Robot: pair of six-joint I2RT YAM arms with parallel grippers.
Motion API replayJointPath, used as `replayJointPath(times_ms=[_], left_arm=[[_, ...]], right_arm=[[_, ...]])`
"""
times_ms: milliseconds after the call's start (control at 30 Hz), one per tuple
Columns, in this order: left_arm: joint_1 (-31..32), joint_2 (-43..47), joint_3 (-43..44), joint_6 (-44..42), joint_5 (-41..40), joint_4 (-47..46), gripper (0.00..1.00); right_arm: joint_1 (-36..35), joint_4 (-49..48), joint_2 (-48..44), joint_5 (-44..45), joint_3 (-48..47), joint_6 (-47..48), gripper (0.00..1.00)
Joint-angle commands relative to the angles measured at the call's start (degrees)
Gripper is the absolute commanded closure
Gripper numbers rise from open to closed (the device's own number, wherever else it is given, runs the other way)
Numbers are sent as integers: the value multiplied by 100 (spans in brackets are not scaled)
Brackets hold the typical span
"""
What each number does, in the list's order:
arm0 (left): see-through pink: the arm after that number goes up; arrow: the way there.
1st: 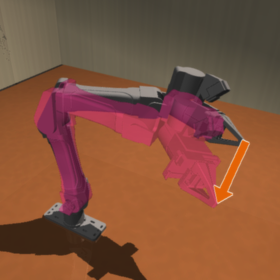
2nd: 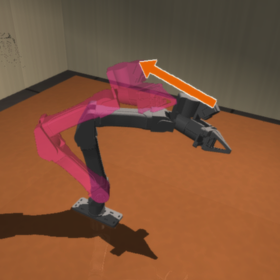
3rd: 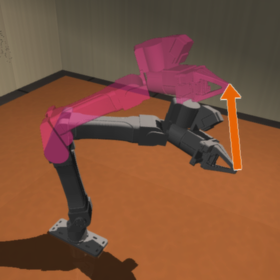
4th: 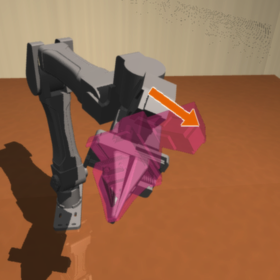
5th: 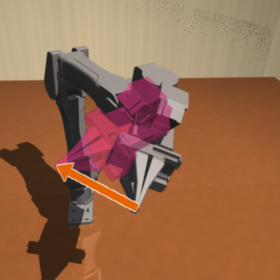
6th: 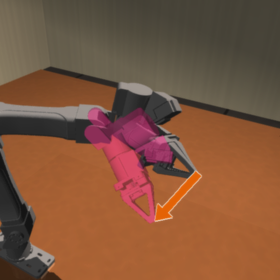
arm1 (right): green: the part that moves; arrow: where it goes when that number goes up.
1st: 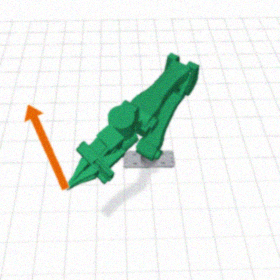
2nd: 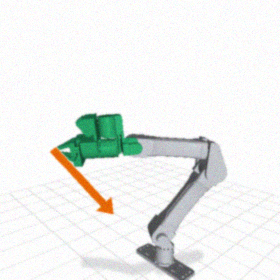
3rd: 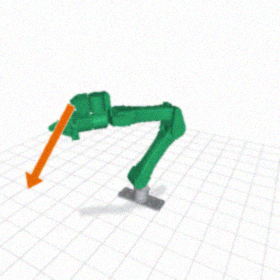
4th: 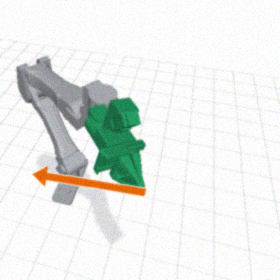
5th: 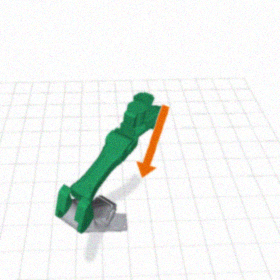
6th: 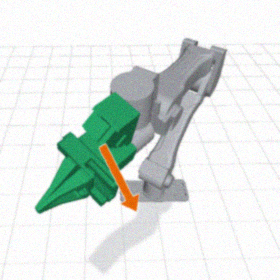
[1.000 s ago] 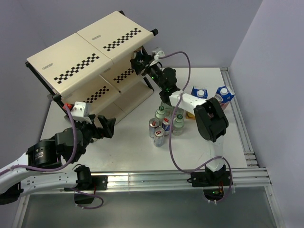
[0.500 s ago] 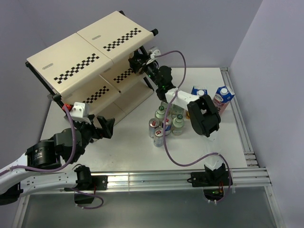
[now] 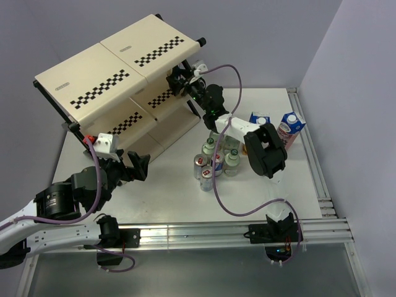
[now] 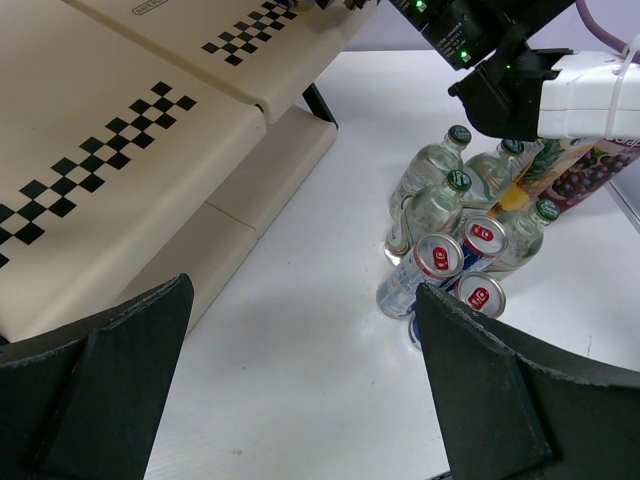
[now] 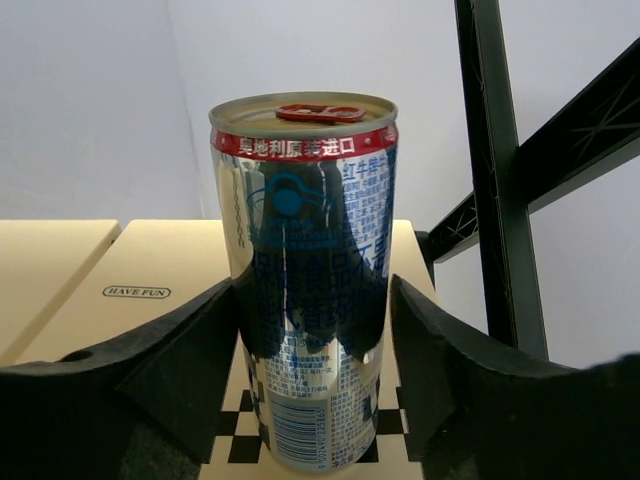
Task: Place and organize the beverage onto the shelf
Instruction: Place the drink on the shelf, then pick up the drink from the center of the board.
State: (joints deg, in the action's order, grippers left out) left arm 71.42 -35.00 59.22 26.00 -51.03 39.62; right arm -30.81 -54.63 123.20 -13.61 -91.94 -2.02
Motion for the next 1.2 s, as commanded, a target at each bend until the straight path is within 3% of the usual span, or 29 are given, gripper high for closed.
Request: replayJointPath(times_ms=[0, 133, 400, 433, 800, 900, 933, 1033, 1167], left_arm=[[-49, 11, -16, -113, 75, -279, 0], [-75, 20, -16, -121, 119, -288, 0], [-189, -59, 2, -113, 224, -314, 0], [-207, -68, -7, -95, 225, -323, 0], [-321, -656, 344, 458, 365, -350, 0], [-321, -1007, 371, 669, 716, -507, 0], [-321, -1122, 371, 748, 934, -560, 0], [-313, -1605, 380, 994, 1330, -841, 1], [-278, -2369, 467, 1196, 1647, -1140, 1]], right_arm=[[57, -232, -199, -54, -114, 70, 30], [57, -478, -462, -178, 220, 79, 15], [66, -328, -937, -63, 667, 106, 11], [57, -364, -1077, -46, 756, 88, 0], [75, 566, -2299, 262, 1801, 141, 0], [57, 1899, -3080, 349, 1865, 378, 0], [49, 2922, -3474, 454, 1794, 343, 0], [22, 4280, -4311, 1078, 1837, -104, 0], [22, 5355, -5418, 1632, 2443, -631, 0]])
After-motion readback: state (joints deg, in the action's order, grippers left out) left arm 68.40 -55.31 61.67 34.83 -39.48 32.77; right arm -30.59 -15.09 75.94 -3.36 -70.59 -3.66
